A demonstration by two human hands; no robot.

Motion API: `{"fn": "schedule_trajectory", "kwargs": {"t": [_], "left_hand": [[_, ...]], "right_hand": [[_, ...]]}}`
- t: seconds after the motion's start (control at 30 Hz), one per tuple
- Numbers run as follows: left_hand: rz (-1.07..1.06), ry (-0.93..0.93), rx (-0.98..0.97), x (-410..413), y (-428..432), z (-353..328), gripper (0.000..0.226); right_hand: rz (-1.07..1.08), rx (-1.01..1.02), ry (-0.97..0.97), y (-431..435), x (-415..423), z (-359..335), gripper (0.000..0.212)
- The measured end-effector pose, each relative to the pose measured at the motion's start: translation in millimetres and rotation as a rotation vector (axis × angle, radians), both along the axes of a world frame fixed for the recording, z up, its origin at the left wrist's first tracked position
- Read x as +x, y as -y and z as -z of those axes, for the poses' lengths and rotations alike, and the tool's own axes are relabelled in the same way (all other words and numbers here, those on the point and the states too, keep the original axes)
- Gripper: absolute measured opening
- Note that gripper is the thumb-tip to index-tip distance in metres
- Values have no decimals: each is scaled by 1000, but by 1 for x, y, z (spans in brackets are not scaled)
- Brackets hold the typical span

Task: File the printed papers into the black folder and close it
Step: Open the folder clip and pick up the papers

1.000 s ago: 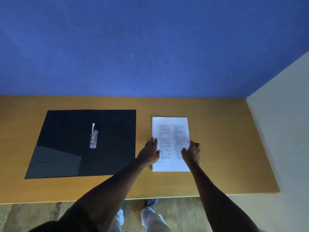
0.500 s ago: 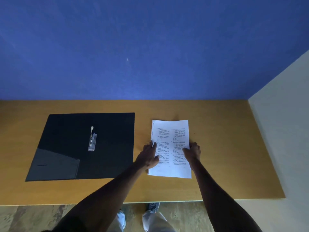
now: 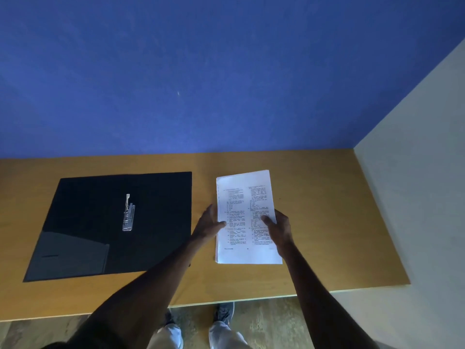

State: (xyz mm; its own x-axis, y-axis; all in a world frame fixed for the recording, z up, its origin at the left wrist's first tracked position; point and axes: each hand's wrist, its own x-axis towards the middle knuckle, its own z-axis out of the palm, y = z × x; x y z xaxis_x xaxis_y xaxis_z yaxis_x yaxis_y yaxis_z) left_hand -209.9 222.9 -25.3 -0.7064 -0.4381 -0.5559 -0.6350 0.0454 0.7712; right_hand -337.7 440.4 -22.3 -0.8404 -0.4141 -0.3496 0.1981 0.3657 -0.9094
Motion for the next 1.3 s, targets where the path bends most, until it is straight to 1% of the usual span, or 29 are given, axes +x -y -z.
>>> {"fn": "schedule_trajectory", "kwargs": {"t": [0.07, 0.1, 0.13, 0.17, 0.2, 0.23, 0.27, 0.33, 0.4, 0.43, 0.53, 0.67, 0.77, 0.83, 0.9, 1.07, 1.17, 1.3], "left_hand": [[-193, -47, 251, -3, 10, 3, 107], [-246, -71, 330, -4, 15, 3, 112], [-269, -113, 374, -6, 18, 1, 104], [-270, -168, 381, -9, 19, -7, 83], [-276, -225, 371, -12, 18, -17, 57], [-292, -263, 334, -17, 18, -27, 36], [-312, -300, 291, -21, 17, -32, 24], [-348, -340, 178, -26, 15, -45, 13], [-361, -393, 86, -29, 14, -57, 15], [-372, -421, 73, -29, 13, -65, 16], [-390, -521, 94, -25, 10, -86, 21], [-337, -632, 141, -10, 3, -101, 28], [-292, -608, 138, 3, -4, -86, 31], [-288, -563, 136, 9, -10, -74, 28], [-281, -536, 112, 11, -13, -68, 26], [-279, -570, 134, 3, -10, -67, 26], [-306, -579, 162, 0, -10, -67, 28], [-325, -540, 164, 0, -9, -63, 24]], "right_hand": [[-25, -91, 7, -3, 1, -16, 22], [-37, -128, 3, -4, 1, -23, 22], [-44, -158, -4, -3, 1, -31, 22], [-48, -176, -14, -2, 1, -38, 23], [-45, -181, -27, 0, 0, -43, 23], [-42, -176, -48, 2, -1, -47, 23], [-32, -163, -76, 5, -2, -51, 23], [-15, -140, -135, 14, -2, -56, 27], [3, -132, -174, 23, -3, -59, 31], [18, -133, -186, 27, -2, -61, 32], [61, -197, -208, 37, 4, -70, 31], [85, -300, -192, 37, 9, -68, 33], [99, -312, -135, 29, 16, -48, 38], [114, -285, -93, 25, 23, -36, 43], [113, -240, -81, 23, 26, -28, 44], [80, -165, -111, 23, 20, -24, 30], [64, -158, -142, 22, 15, -25, 26], [87, -101, -110, 22, 15, -22, 20]]}}
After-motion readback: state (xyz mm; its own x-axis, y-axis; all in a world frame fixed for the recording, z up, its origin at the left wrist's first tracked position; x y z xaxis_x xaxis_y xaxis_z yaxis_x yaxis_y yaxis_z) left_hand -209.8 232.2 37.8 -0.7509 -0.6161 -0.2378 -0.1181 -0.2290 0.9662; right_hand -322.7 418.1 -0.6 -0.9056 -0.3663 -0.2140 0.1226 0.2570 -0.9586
